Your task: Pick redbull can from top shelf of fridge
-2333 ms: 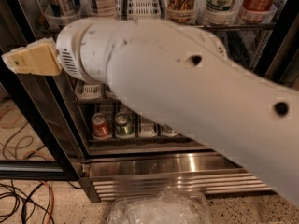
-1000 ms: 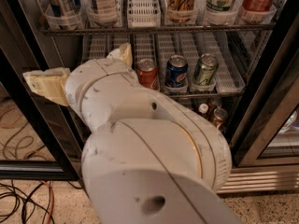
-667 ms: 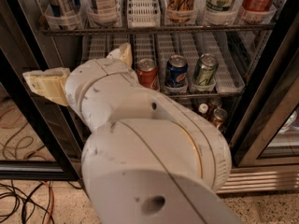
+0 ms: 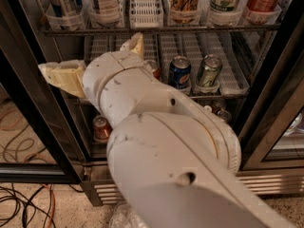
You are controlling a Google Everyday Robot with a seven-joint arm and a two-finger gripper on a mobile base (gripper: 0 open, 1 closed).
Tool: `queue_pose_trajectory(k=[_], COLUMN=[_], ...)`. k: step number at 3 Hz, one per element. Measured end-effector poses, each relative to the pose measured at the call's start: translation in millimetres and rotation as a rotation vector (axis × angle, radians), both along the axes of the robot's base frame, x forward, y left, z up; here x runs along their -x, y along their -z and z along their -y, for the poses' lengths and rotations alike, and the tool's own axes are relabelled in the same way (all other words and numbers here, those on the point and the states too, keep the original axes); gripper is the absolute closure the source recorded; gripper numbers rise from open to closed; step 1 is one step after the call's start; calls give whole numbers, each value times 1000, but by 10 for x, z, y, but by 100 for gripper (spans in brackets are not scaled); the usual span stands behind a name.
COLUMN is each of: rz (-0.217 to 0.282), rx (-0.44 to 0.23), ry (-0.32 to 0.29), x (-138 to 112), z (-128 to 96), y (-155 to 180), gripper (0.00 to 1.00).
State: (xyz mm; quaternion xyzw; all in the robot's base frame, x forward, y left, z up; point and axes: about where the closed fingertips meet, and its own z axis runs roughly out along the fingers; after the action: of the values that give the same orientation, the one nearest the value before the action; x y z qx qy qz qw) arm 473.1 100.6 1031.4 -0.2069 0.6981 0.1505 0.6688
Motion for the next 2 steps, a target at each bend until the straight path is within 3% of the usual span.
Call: queue_pose_trajectory(k=[2], rz=[51], rx=[1], ry=[-44], x=[-362], z=[152], y=[-78], gripper=[0])
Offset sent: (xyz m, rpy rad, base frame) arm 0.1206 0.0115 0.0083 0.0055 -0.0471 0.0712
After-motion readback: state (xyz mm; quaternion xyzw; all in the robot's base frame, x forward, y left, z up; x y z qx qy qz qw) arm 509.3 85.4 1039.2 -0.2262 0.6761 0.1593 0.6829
